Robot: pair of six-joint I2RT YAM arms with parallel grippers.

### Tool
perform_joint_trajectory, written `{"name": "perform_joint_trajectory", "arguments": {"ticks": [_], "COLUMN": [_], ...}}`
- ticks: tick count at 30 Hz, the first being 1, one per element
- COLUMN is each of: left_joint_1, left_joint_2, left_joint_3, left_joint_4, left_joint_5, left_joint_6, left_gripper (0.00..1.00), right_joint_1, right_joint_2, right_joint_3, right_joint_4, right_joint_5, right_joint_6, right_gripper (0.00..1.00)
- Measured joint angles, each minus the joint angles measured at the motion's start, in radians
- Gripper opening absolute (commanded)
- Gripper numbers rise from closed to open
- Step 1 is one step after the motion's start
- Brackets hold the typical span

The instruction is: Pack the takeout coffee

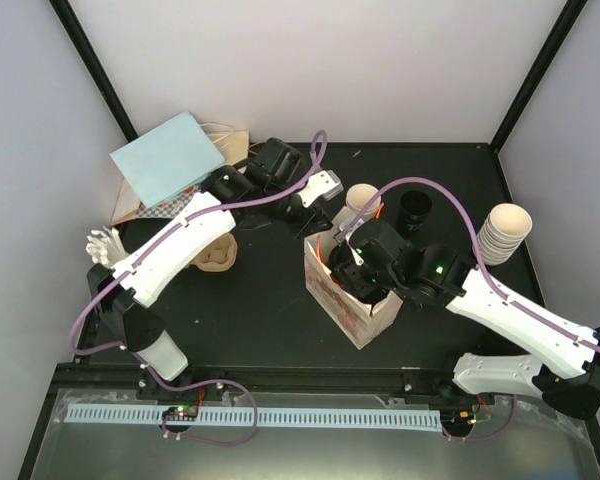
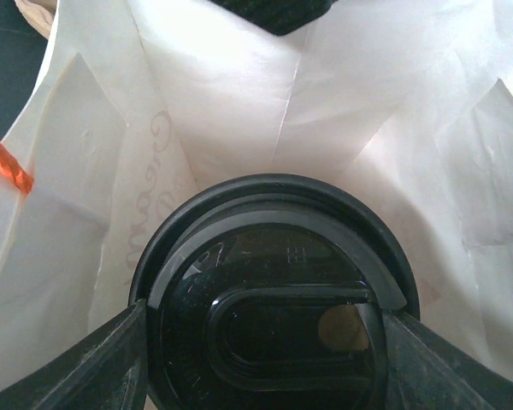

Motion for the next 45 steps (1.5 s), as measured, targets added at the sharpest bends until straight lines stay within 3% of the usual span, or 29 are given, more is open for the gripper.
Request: {"name": "perform_joint_trajectory", "arguments": {"ticks": [1, 3, 18, 30, 39, 45], "left_joint_1": [-0.004, -0.011, -0.032, -0.037, -0.037, -0.045], "left_joint_2": [0.003, 0.009, -0.06, -0.47, -0.637, -0.722], "left_joint_3": [0.007, 0.015, 0.009, -0.414, -0.539, -0.652], "left_joint_4": [-0.007, -0.015, -0.031, 0.162, 0.194, 0.214], "left_joint_5": [-0.008, -0.029, -0.193, -0.303, -0.286, -0.252], "left_joint_6": [0.002, 0.008, -0.027, -0.14, -0.213, -0.276], "left_gripper": [0.08, 0.02, 0.01, 0.02, 0.02, 0.02], "right_joint_1": [0.0, 0.0, 0.011, 0.238, 0.447, 0.505], "right_joint_2": [0.0, 0.0, 0.001, 0.053, 0.083, 0.127], "right_joint_3": [0.0, 0.0, -0.003, 0.003, 0.003, 0.003], "right_joint_4": [0.0, 0.0, 0.088, 0.151, 0.157, 0.147], "right_joint_5": [0.001, 0.005, 0.018, 0.068, 0.177, 0.215], "right_joint_6": [0.0, 0.0, -0.09, -0.147, -0.157, -0.161], "right_gripper": [0.48, 0.48, 0.49, 0.48, 0.49, 0.49]}}
